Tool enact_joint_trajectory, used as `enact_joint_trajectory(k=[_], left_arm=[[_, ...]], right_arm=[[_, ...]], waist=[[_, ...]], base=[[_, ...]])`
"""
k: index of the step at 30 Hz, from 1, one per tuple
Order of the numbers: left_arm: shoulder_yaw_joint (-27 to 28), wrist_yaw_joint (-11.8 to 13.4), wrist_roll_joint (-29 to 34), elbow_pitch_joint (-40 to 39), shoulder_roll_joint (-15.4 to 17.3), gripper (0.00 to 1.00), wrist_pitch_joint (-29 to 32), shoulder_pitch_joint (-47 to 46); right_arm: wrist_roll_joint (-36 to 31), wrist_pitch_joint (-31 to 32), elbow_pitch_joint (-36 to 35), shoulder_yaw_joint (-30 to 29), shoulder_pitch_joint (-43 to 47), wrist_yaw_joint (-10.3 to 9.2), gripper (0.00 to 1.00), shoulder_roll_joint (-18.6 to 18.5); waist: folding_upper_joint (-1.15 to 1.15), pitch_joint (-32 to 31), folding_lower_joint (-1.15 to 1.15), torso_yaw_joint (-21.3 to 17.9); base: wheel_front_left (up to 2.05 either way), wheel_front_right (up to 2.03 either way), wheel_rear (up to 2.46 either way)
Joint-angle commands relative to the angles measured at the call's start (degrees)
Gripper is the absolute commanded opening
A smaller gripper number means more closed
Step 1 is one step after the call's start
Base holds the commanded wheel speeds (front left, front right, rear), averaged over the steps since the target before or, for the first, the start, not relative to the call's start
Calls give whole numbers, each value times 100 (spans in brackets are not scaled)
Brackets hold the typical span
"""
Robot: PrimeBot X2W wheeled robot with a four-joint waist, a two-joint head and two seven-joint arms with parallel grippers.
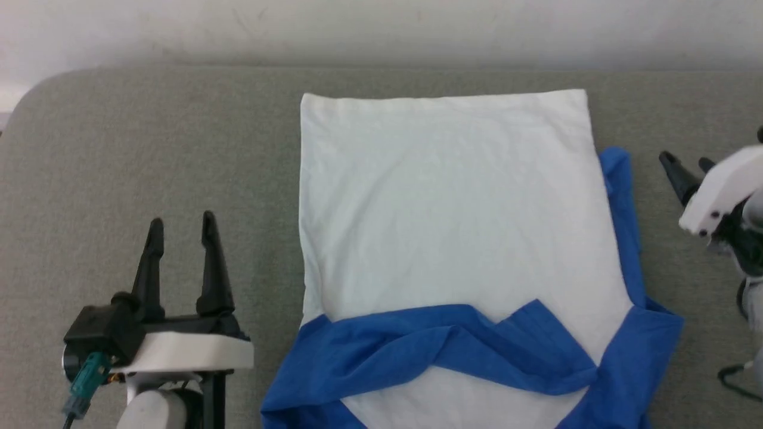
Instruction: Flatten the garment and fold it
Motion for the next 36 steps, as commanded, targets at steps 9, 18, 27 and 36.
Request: enact_joint_trajectory(k=[9,18,27,36], left_arm=[[76,-386,248,109,-395,100,-27,-441],[310,-622,469,327,-637,100,-27,-458],[507,-754,576,478,-729,100,-27,-265],[592,-710,622,540,-668,100,-19,90]], right_arm=[[-171,828,1296,474,-1258,-4,100,-286],[-289,1770,2447,534,-1381,-4,24,-134],[-126,217,1609,638,-1356,-4,0,-551],[138,-402,936,-190,-591,-4,0,-1207]], waist=[[0,878,-1,587],[0,821,-1,565],[0,422,-1,366],[0,-139,-1,90]], base=[[0,0,0],[0,0,0],[0,0,0],[0,0,0]])
